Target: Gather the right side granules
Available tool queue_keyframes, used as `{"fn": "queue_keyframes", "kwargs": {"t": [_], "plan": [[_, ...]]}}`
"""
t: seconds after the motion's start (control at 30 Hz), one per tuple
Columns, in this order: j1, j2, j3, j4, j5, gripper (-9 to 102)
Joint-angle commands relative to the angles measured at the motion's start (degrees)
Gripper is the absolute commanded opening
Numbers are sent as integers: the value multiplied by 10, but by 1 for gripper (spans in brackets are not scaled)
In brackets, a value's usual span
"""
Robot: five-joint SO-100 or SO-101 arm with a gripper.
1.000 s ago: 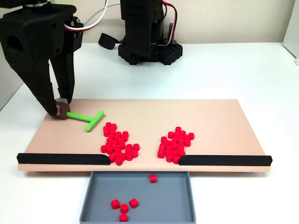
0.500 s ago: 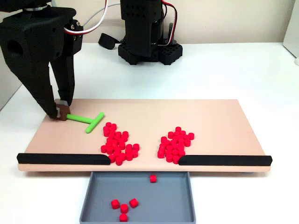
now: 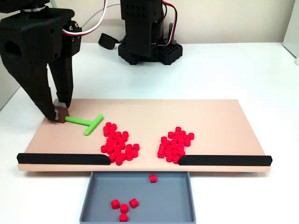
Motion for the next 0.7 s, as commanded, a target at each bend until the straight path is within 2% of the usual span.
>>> {"fn": "queue_keyframes", "kwargs": {"t": [0.0, 0.67], "plan": [[-6, 4, -18, -4, -107, 0], [-34, 4, -18, -4, -51, 0]]}}
